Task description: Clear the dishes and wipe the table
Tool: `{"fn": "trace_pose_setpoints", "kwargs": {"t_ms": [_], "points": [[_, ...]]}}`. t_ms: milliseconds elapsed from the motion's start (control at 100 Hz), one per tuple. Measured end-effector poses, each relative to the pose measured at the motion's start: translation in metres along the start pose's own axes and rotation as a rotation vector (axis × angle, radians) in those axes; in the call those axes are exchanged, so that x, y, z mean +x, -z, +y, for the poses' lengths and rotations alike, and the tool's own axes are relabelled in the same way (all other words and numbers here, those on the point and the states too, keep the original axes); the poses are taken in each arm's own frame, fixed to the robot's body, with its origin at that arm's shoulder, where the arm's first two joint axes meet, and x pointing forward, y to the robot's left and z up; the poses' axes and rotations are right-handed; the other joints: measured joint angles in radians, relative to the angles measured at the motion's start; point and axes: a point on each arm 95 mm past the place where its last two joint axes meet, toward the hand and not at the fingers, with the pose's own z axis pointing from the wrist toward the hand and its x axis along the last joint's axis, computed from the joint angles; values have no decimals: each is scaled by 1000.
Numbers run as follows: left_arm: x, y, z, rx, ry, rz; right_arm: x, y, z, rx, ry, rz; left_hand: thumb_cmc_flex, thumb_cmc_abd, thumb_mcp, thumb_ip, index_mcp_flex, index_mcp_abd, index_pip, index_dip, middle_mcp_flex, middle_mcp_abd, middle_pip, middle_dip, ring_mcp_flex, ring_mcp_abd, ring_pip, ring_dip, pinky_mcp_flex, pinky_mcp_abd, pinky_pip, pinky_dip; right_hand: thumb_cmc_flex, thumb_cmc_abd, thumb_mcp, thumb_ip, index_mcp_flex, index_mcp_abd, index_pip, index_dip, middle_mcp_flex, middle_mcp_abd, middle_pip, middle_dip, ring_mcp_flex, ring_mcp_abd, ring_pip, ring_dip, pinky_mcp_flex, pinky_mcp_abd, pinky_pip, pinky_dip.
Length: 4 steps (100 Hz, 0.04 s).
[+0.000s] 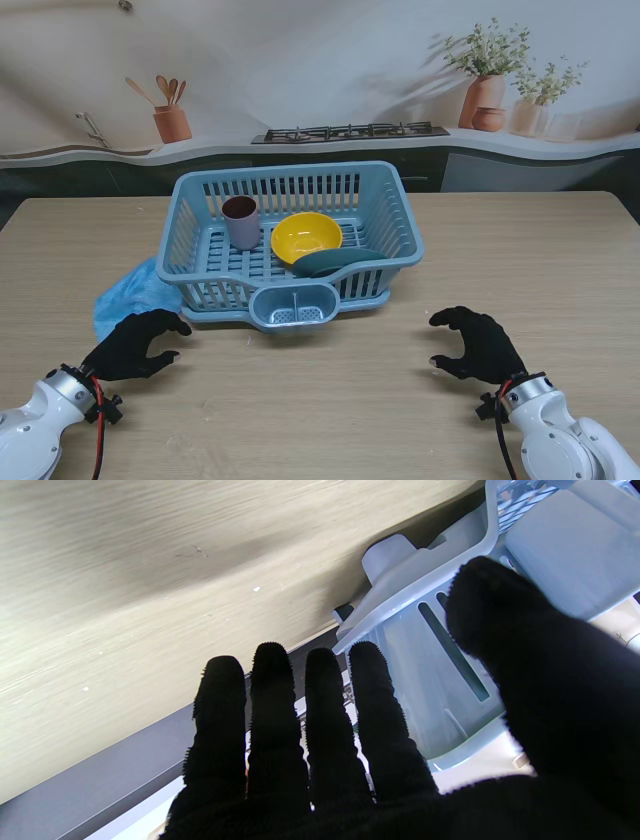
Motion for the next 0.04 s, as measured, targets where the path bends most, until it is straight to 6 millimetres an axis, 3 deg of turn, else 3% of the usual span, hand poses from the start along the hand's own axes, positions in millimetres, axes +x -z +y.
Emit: {"fn": "trace_pose_setpoints", "kwargs": {"t_ms": [40], "points": [[0, 0, 0, 2, 1, -1, 0, 0, 0, 0, 0, 0, 1, 1, 0, 0, 0, 0, 0, 0, 1, 0, 0, 0, 0, 0, 0, 0, 0, 0, 0, 0, 0, 0, 0, 0, 0, 0, 0, 0, 0, 0, 0, 0, 0, 0, 0, 0, 0, 0, 0, 0]]}}
